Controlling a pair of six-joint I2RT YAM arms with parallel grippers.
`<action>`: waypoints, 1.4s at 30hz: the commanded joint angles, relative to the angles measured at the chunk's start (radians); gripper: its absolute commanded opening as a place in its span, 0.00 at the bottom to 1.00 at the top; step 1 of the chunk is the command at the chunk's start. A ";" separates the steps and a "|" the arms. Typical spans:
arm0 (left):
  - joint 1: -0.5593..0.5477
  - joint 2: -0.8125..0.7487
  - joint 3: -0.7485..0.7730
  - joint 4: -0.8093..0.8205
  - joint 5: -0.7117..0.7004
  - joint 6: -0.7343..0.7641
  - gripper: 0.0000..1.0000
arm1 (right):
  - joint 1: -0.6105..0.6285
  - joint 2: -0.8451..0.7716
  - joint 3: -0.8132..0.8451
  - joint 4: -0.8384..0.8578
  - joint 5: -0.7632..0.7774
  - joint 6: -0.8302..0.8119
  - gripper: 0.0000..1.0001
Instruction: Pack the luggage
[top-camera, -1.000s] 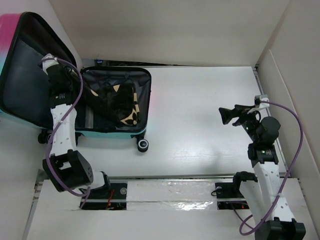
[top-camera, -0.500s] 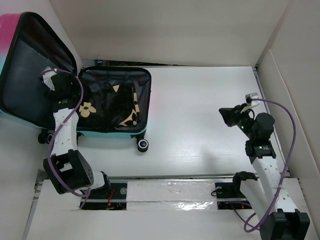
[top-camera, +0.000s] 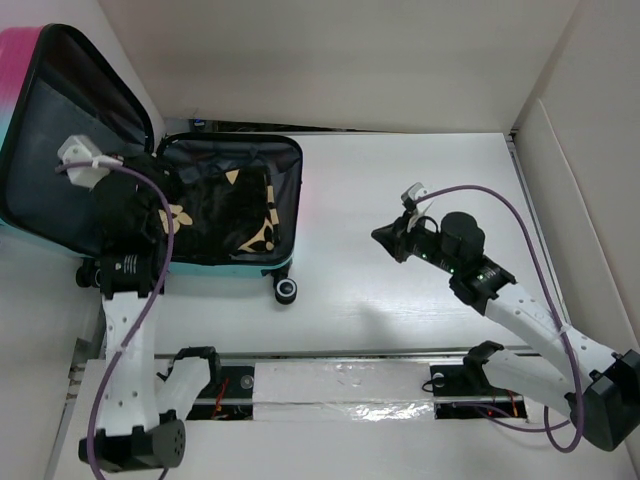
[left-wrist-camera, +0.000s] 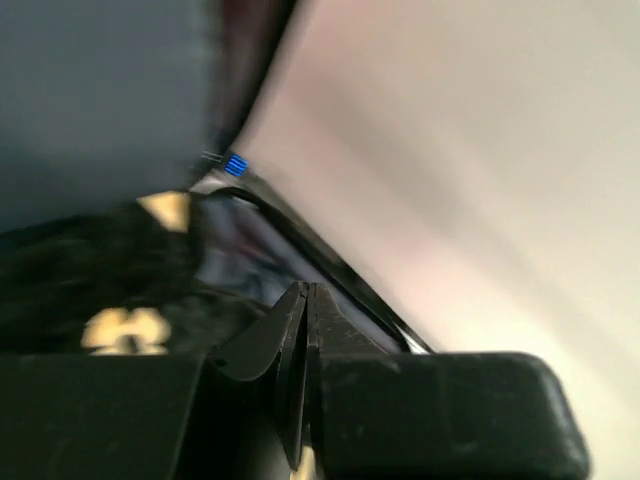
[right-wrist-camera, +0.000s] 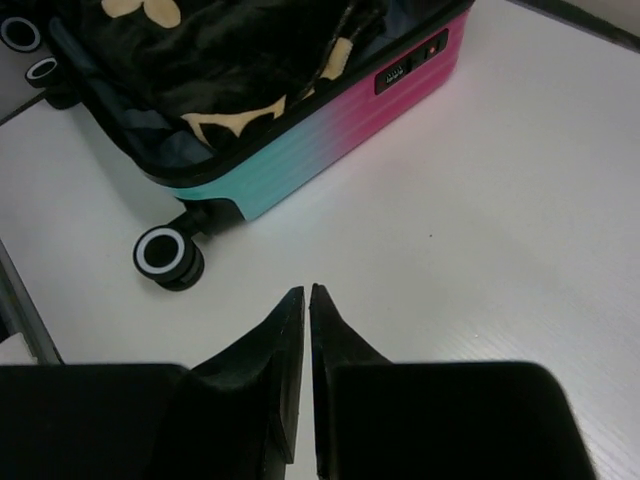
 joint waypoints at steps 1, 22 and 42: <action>0.004 -0.098 -0.079 -0.113 -0.245 -0.012 0.01 | 0.020 -0.009 0.032 0.013 0.081 -0.041 0.15; 0.381 0.071 -0.156 -0.468 -0.631 -0.064 0.70 | 0.063 -0.068 0.052 -0.083 0.042 -0.122 0.55; 0.381 0.212 0.074 -0.414 -0.597 -0.004 0.00 | 0.132 0.016 0.069 -0.103 0.223 -0.119 0.55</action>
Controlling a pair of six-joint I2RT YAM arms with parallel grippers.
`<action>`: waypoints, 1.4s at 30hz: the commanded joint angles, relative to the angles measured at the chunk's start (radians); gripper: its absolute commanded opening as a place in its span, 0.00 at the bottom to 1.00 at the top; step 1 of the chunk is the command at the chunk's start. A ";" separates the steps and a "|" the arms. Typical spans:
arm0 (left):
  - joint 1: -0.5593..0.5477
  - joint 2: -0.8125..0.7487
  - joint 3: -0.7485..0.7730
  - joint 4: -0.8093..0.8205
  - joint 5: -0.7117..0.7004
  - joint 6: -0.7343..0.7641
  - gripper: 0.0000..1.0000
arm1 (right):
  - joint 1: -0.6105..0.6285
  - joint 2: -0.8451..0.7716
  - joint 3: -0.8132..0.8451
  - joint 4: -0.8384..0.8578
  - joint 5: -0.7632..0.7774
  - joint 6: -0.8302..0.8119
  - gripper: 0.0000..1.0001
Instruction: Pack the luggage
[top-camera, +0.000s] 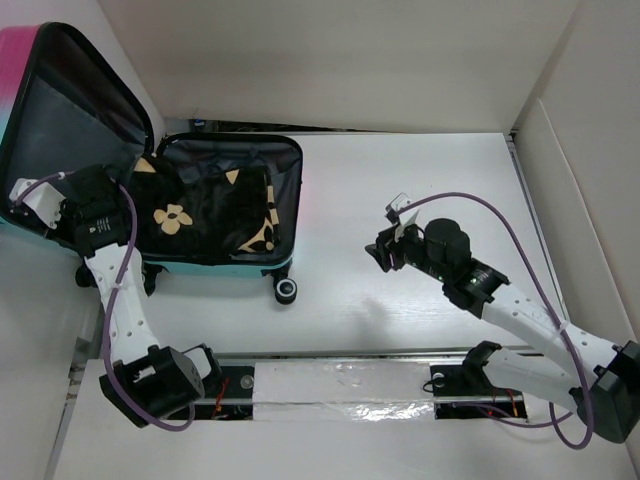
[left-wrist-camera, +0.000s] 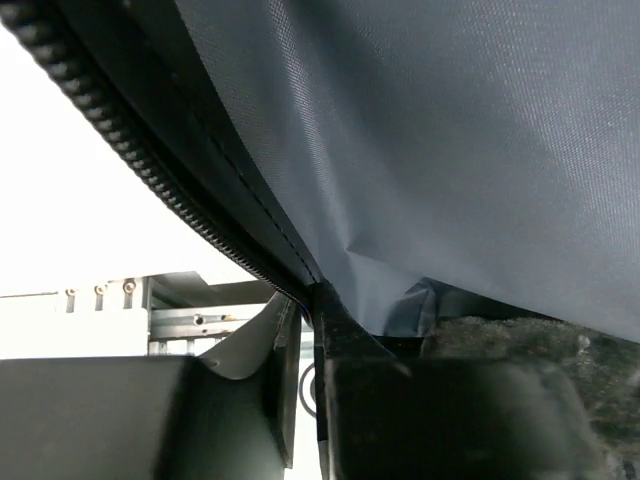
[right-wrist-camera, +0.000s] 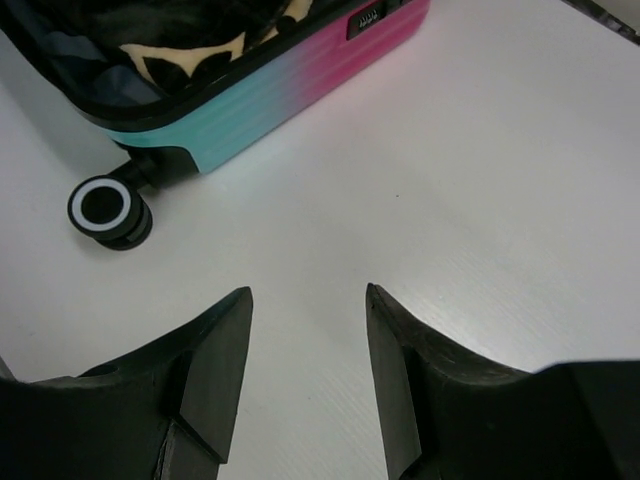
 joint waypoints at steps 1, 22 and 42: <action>0.003 -0.019 0.039 0.020 0.018 0.000 0.00 | -0.010 0.010 0.051 0.006 0.046 0.011 0.55; -1.208 -0.048 -0.100 -0.098 -0.200 0.232 0.58 | -0.038 0.045 0.042 0.017 0.105 0.043 0.55; -1.128 -0.050 0.098 0.192 0.620 0.263 0.47 | -0.070 0.049 0.003 0.072 0.158 0.063 0.00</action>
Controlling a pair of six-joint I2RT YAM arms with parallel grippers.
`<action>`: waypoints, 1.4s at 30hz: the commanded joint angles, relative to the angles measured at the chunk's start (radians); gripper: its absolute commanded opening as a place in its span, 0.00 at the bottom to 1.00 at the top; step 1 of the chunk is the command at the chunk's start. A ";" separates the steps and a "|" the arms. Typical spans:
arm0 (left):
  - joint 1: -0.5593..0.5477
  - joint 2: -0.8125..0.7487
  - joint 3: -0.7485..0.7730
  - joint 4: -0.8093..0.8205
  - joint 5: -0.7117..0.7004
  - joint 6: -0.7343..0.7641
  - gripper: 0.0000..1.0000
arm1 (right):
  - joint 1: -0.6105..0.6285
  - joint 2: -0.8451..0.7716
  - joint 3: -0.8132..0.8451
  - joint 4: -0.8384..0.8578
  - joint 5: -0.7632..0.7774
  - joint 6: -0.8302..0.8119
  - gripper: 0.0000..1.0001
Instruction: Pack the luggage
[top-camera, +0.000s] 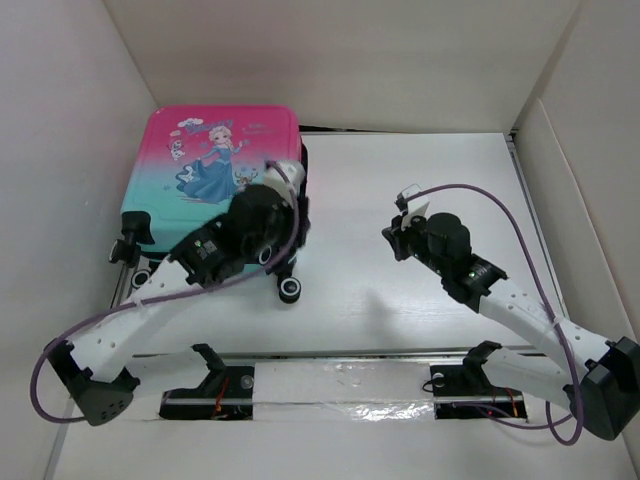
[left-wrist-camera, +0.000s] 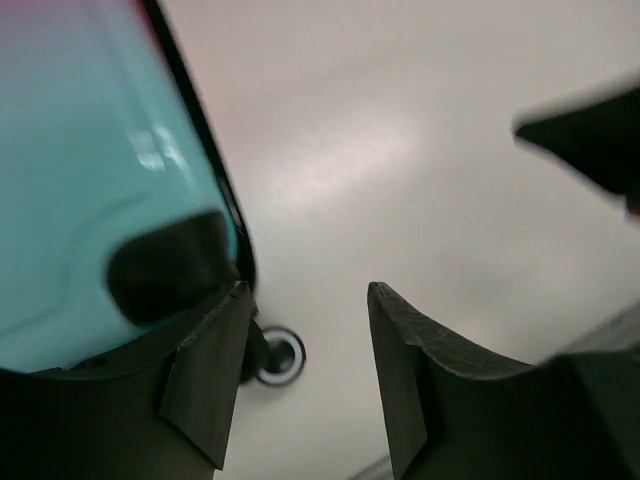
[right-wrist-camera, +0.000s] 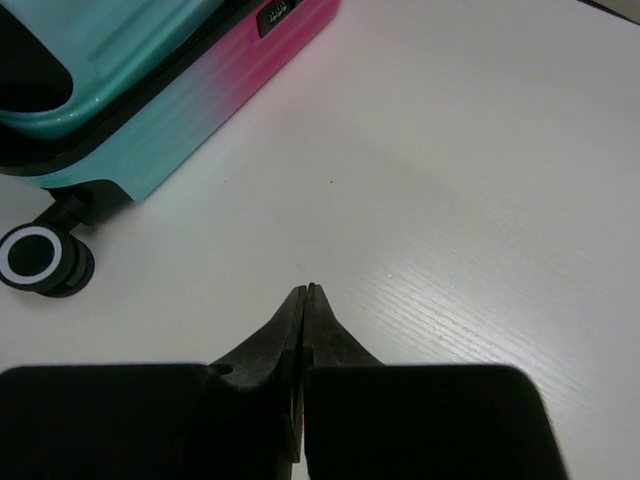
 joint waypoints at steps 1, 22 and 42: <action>0.267 0.042 0.137 0.228 0.004 -0.099 0.47 | -0.004 0.016 0.004 0.055 0.013 -0.006 0.00; 1.249 0.682 0.607 0.147 -0.246 -0.141 0.29 | 0.048 -0.006 0.015 0.047 0.014 -0.021 0.00; 1.171 0.834 0.319 0.183 0.095 -0.209 0.28 | 0.057 -0.110 -0.025 0.078 0.082 -0.012 0.00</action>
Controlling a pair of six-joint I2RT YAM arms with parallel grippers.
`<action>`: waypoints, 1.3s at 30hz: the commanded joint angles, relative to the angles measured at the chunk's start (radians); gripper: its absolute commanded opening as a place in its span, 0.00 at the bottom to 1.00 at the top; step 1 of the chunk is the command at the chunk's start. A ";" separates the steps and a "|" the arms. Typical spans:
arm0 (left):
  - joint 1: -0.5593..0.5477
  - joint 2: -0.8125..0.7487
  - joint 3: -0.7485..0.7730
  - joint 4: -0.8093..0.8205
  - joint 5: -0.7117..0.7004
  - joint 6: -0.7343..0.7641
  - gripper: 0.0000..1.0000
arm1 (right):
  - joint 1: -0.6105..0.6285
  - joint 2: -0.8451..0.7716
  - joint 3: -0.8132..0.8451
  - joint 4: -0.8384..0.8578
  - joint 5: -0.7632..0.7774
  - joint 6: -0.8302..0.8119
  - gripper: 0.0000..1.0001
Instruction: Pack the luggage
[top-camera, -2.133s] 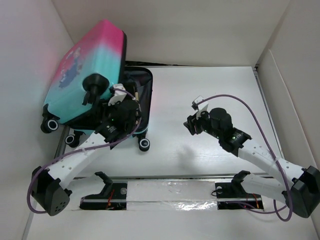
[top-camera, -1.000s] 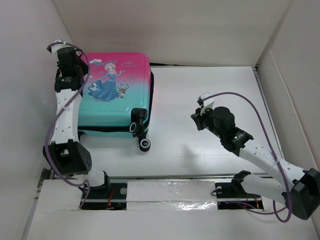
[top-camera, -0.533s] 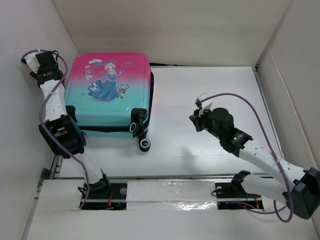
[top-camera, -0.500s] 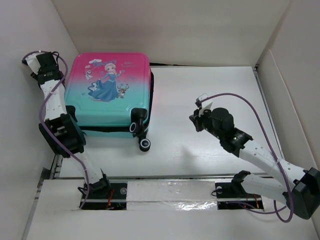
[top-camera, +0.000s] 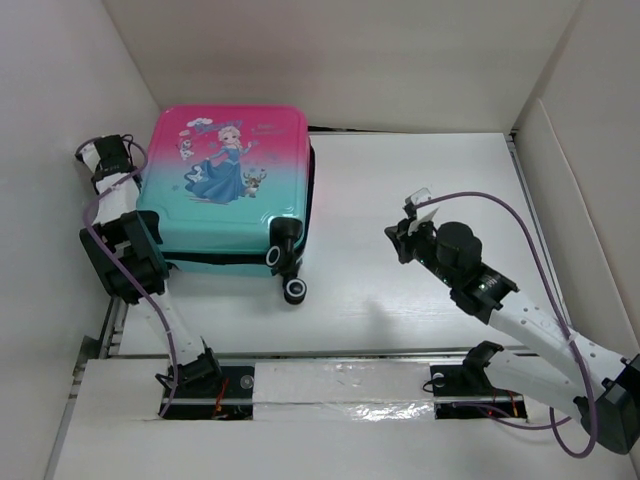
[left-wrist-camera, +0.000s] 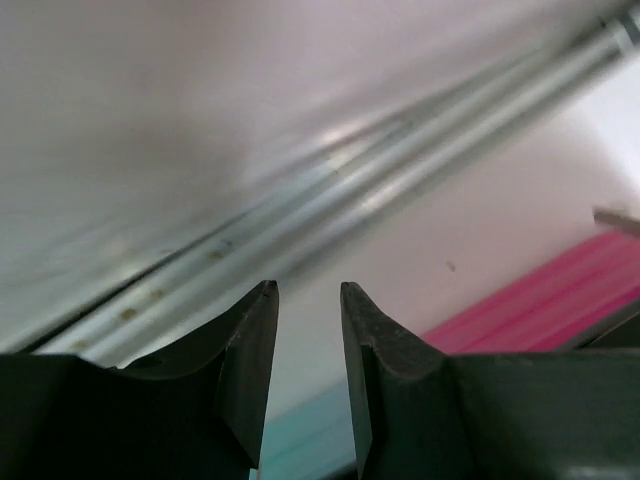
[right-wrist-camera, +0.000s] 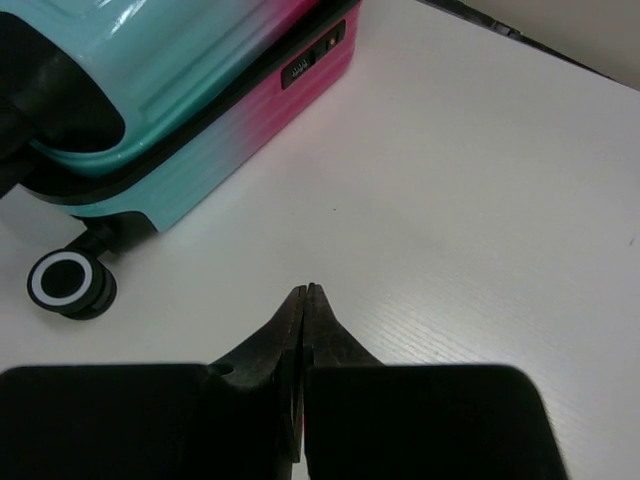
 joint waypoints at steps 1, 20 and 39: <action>-0.140 -0.064 -0.130 -0.030 0.169 -0.031 0.28 | 0.010 -0.005 0.009 0.053 0.047 0.000 0.00; -0.542 -0.601 -0.943 0.555 0.086 -0.382 0.27 | -0.337 -0.003 0.009 -0.078 0.204 0.106 0.08; -0.692 -0.734 -1.236 0.783 0.177 -0.322 0.10 | -0.464 0.843 0.493 0.017 -0.173 0.152 0.39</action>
